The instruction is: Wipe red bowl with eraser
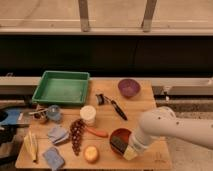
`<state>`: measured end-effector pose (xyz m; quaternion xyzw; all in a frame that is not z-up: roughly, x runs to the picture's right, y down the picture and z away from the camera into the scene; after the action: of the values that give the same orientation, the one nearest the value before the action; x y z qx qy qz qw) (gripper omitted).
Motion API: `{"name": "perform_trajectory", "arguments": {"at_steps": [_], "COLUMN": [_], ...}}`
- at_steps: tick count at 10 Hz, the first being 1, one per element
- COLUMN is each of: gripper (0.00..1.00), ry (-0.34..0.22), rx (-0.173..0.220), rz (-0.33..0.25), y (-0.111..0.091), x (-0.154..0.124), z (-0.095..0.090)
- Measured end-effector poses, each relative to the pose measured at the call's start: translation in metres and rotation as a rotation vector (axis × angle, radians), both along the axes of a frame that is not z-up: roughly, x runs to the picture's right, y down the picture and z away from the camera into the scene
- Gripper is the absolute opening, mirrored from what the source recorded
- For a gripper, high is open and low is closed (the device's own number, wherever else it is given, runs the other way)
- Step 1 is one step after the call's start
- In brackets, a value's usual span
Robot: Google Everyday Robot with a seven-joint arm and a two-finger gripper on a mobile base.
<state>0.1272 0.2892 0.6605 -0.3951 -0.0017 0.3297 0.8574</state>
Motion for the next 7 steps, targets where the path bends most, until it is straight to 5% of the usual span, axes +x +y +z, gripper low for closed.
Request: {"name": "perform_trajectory", "arguments": {"at_steps": [3,7], "gripper": [0.0,0.0], "ry": [0.064,0.057], "rx": [-0.004,0.033], "rz": [0.048,0.069], "y": [-0.004,-0.035], "x": [0.029,0.047], "z": [0.006,0.019]}}
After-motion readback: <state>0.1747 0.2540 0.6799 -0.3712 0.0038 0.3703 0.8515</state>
